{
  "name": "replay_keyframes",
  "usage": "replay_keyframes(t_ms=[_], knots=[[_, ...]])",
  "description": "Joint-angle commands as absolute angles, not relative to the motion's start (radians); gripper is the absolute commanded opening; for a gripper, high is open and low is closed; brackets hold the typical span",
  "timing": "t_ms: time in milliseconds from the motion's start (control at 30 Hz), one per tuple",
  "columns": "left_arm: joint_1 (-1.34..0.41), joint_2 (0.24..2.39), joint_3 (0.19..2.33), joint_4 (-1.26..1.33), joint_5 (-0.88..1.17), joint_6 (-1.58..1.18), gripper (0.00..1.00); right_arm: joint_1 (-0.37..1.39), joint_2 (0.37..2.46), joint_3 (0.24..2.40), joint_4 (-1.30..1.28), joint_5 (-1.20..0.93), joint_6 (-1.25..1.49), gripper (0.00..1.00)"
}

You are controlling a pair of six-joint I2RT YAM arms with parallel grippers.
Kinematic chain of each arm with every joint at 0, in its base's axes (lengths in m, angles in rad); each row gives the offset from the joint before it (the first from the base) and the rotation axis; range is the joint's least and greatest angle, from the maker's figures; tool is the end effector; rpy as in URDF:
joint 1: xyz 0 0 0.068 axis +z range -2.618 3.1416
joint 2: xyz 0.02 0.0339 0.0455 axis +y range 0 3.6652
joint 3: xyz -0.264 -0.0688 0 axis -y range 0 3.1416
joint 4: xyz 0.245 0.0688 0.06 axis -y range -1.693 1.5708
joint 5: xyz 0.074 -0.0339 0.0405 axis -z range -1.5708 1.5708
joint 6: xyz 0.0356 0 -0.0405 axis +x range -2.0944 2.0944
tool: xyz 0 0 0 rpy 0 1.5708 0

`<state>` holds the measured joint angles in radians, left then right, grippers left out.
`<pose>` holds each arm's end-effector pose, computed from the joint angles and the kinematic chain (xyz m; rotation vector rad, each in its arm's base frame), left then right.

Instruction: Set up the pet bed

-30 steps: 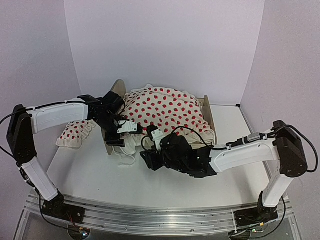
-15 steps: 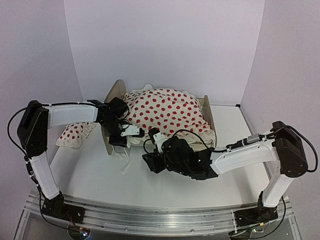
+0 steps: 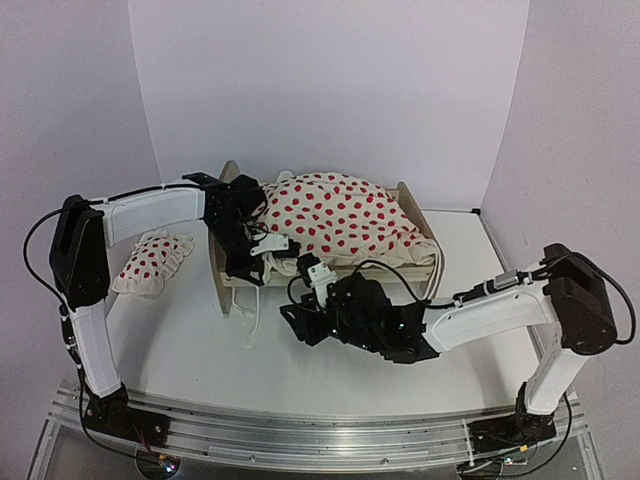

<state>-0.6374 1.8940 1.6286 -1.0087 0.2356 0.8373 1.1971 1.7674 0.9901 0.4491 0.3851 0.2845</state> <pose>0.3067 -0.2374 0.2536 1.9258 2.0465 -0.2890 0.1547 0.3578 0.2089 -0.6017 1.8302 0.6473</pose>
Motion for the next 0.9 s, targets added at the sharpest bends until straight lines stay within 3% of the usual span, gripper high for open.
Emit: replay_keyframes(t_ms=[0,233,667,867], knots=[[-0.645,1.842,1.839,-1.084,0.316,0.674,0.0,1.208,1.911,0.953,0.816,0.32,0.179,0.51],[-0.668,1.836,1.936,-1.13,0.32,0.67,0.0,1.203,2.187,1.09,1.085,0.397,0.063,0.54],[-0.684,1.841,1.985,-1.126,0.329,0.658,0.0,1.186,2.423,1.339,1.104,0.362,0.111,0.49],[-0.684,1.839,1.985,-1.123,0.324,0.665,0.0,1.176,2.508,1.431,1.076,0.442,0.087,0.42]])
